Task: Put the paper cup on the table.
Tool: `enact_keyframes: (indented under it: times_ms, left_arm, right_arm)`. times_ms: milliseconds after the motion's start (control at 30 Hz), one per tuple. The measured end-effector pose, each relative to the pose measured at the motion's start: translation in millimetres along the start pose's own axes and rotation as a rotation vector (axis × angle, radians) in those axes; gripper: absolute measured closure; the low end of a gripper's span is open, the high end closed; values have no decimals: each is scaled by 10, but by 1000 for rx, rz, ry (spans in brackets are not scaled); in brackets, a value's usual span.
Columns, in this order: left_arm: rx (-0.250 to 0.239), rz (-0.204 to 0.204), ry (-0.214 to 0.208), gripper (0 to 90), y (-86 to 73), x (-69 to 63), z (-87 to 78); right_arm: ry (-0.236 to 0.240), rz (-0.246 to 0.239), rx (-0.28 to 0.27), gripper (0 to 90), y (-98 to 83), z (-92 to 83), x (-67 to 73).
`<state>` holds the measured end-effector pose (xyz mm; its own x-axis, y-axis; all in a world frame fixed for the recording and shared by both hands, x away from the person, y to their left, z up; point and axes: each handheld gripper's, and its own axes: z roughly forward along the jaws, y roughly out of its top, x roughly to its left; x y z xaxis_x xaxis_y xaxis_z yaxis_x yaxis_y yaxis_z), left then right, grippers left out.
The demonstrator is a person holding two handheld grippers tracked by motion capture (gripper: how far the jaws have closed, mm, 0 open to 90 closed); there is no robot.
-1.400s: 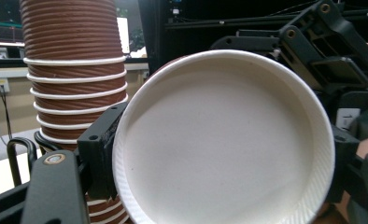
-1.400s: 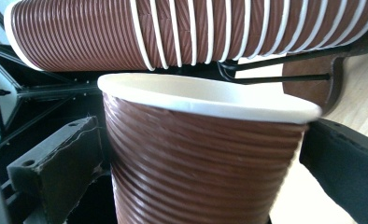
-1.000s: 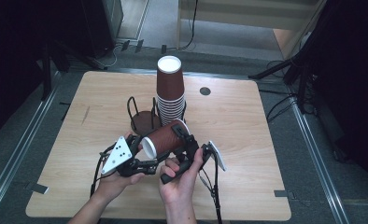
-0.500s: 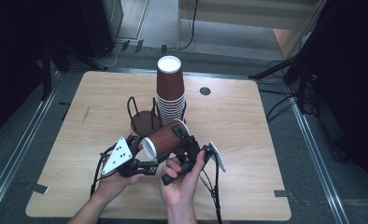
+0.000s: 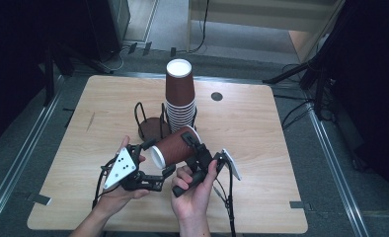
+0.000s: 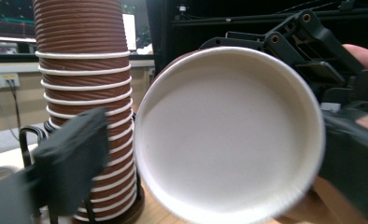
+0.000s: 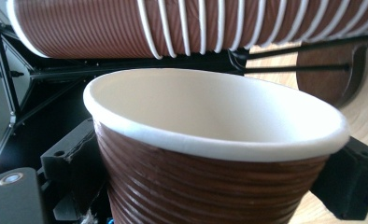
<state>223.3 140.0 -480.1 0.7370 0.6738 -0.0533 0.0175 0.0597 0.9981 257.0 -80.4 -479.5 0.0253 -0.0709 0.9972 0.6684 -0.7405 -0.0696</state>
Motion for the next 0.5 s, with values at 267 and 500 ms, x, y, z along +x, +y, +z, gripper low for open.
enact_keyframes:
  times_ms: [267,500]
  left_arm:
    - [53,33,56,0,-59,-47,-123]
    - [71,-28,103,0,-102,74,-283]
  right_arm:
    - [22,-96,19,107,78,8,53]
    - [37,-210,26,110,92,25,139]
